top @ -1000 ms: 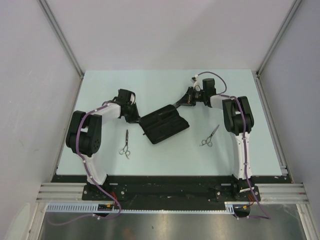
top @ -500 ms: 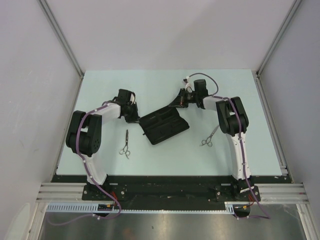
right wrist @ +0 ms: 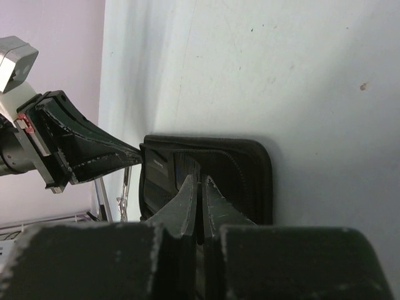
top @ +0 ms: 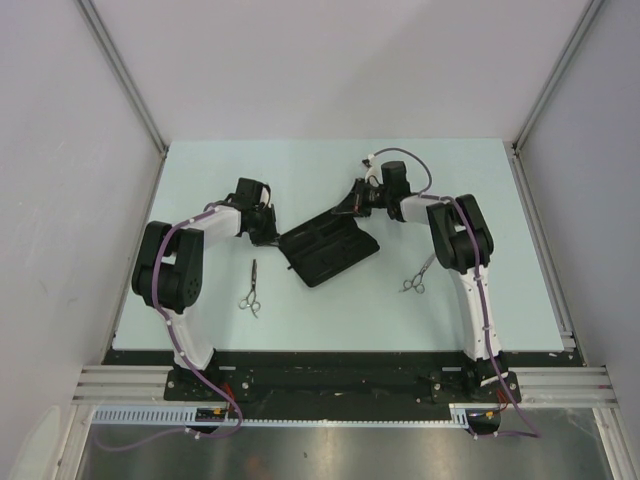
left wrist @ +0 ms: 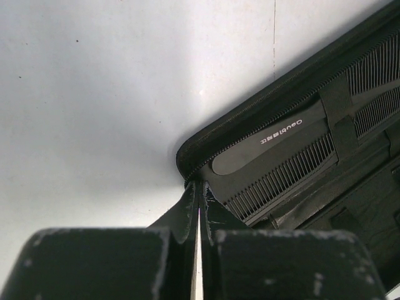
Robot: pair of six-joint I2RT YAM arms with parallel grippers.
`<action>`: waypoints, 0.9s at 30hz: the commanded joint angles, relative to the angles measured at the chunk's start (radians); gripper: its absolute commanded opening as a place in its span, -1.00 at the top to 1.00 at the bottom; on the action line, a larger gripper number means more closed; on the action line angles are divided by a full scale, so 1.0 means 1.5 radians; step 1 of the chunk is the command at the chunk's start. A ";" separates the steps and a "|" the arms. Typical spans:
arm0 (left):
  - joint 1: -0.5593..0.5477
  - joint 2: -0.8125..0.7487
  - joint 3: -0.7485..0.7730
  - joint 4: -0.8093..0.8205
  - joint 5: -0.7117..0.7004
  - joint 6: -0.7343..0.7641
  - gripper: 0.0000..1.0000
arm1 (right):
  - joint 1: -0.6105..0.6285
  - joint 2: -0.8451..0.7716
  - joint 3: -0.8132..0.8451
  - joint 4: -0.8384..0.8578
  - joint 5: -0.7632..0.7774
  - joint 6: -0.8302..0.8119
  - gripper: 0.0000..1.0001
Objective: Sort the hair-cutting tools
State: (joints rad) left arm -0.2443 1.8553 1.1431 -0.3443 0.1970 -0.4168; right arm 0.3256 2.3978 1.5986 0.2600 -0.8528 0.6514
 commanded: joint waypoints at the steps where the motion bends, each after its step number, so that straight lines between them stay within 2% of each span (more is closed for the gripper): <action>1: -0.010 0.004 0.001 0.026 0.027 0.015 0.99 | 0.033 0.021 -0.003 0.029 0.006 -0.006 1.00; 11: -0.010 -0.004 0.001 0.026 -0.017 0.017 0.99 | 0.014 0.028 0.015 -0.056 -0.026 -0.099 1.00; 19: -0.010 -0.013 -0.002 0.021 -0.052 0.013 0.99 | -0.022 0.018 0.022 -0.083 -0.013 -0.120 1.00; 27: -0.010 -0.015 -0.002 0.018 -0.053 0.014 0.99 | -0.015 0.042 0.090 -0.131 -0.024 -0.149 1.00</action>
State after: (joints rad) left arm -0.2558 1.8511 1.1427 -0.3428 0.1593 -0.4099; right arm 0.2947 2.4241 1.6653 0.1341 -0.9054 0.5179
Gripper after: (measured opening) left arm 0.005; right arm 0.021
